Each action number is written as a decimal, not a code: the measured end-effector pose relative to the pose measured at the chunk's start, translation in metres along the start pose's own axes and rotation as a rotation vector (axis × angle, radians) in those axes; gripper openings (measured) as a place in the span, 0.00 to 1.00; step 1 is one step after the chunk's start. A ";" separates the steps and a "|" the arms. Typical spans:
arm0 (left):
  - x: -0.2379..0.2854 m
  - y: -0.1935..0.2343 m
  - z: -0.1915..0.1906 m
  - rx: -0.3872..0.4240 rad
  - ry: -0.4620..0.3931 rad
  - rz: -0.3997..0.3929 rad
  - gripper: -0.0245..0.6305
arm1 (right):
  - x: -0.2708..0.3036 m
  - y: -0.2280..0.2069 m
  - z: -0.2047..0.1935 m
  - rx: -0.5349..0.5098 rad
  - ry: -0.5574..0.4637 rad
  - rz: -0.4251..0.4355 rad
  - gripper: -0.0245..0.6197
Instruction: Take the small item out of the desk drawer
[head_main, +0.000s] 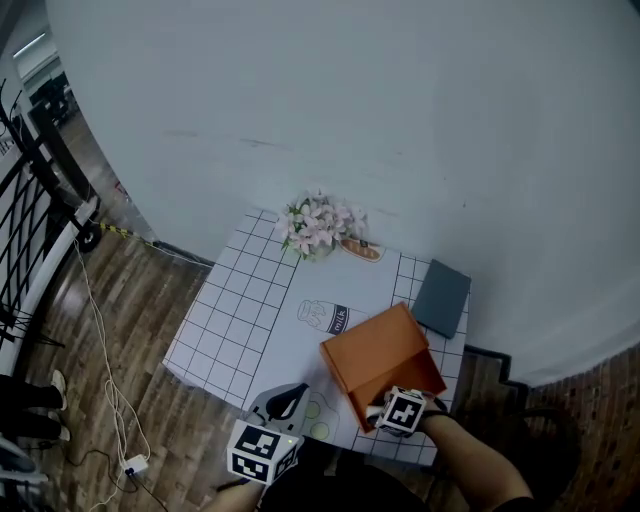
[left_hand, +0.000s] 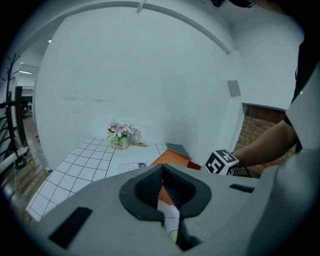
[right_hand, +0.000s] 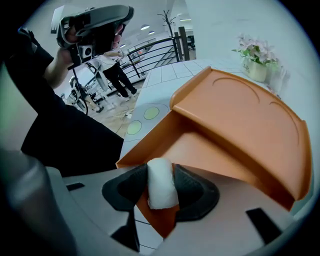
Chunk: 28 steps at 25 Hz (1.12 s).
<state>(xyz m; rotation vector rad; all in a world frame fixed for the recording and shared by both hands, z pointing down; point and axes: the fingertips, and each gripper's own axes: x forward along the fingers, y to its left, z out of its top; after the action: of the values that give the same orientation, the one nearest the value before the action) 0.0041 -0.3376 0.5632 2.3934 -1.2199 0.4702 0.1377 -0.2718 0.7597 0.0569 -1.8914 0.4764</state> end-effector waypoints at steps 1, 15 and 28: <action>-0.002 0.002 -0.001 -0.003 0.000 0.007 0.05 | 0.000 0.000 0.000 -0.012 0.008 0.008 0.30; -0.005 0.007 -0.011 -0.034 0.006 0.023 0.05 | -0.013 -0.054 0.000 0.068 -0.063 -0.234 0.33; -0.005 0.013 -0.001 0.007 -0.002 -0.043 0.05 | -0.035 -0.045 0.014 0.136 -0.136 -0.303 0.33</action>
<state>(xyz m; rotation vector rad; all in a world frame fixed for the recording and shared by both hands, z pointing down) -0.0098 -0.3401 0.5644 2.4209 -1.1669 0.4595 0.1501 -0.3252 0.7371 0.4691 -1.9375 0.3994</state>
